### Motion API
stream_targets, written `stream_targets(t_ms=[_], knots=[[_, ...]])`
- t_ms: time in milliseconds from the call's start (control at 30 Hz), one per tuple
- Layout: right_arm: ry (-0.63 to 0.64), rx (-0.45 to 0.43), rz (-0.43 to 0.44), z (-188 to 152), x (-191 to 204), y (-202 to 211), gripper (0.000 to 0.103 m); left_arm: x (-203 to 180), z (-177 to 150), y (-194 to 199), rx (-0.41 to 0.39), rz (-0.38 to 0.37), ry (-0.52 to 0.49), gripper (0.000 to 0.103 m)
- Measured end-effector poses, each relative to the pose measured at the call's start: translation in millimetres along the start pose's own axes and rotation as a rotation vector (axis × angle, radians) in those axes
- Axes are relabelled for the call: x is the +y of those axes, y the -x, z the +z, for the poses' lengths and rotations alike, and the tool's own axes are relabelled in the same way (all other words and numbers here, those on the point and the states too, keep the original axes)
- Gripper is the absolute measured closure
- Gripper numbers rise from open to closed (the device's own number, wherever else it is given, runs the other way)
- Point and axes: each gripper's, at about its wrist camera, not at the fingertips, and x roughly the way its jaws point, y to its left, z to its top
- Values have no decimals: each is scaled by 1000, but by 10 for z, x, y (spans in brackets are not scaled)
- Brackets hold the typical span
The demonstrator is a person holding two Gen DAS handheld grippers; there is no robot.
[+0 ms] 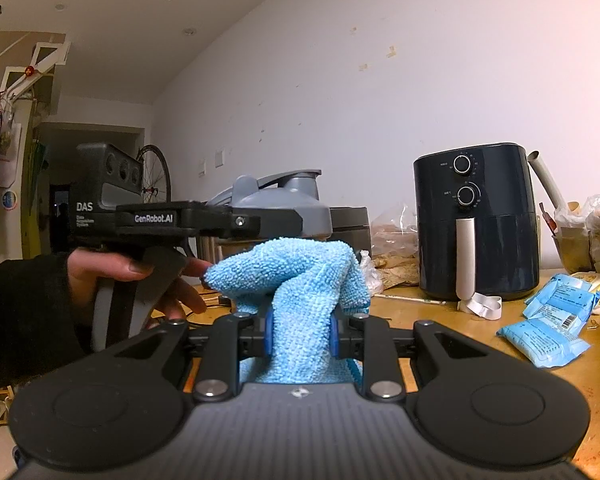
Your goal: Clean container
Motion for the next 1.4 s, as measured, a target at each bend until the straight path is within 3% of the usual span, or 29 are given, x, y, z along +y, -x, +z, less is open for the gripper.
stream_targets(t_ms=[733, 1400], knots=[[-8, 1, 0, -8, -13, 1, 79, -513, 90, -64, -21, 390, 50, 0], [-18, 2, 2, -22, -21, 5, 79, -719, 163, -249, -21, 641, 127, 0]])
